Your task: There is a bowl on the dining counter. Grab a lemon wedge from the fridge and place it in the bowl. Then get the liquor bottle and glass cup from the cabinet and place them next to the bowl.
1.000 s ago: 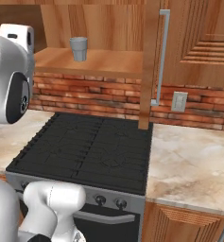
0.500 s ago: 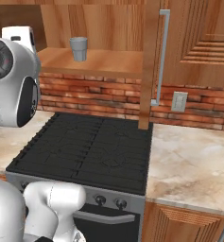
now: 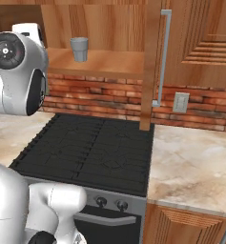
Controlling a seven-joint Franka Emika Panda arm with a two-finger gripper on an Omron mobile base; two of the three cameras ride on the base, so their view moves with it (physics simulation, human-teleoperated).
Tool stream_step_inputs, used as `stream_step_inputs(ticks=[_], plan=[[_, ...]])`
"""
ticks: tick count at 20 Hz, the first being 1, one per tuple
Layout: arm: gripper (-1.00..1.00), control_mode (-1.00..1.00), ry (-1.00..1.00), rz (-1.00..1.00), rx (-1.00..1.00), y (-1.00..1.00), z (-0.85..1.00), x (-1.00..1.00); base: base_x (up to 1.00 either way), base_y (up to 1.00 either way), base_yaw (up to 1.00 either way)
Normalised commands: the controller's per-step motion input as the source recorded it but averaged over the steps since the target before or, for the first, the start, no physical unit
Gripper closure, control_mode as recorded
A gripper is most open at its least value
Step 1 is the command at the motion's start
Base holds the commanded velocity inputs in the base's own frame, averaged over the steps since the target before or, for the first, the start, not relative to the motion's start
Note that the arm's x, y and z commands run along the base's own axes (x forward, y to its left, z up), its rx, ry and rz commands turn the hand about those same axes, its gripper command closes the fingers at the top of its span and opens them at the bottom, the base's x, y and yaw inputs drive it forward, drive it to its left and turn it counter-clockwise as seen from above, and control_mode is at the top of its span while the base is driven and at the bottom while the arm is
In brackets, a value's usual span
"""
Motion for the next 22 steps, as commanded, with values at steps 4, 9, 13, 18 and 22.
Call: stream_step_inputs(ticks=[4,9,13,18,22], plan=[[-1.00,-1.00,-0.03,0.00,-0.09,0.00,0.00,0.67,0.00,0.00,0.00],[-1.00,-1.00,-0.05,0.00,-0.11,0.03,0.00,0.64,0.00,0.00,0.00],[-1.00,-1.00,0.00,0.02,0.00,0.05,-0.01,0.57,0.00,0.00,0.00],[-1.00,-1.00,0.00,0.02,0.00,0.07,-0.02,0.52,0.00,0.00,0.00],[-1.00,-1.00,0.00,0.00,0.00,0.15,0.00,0.50,0.00,0.00,0.00]])
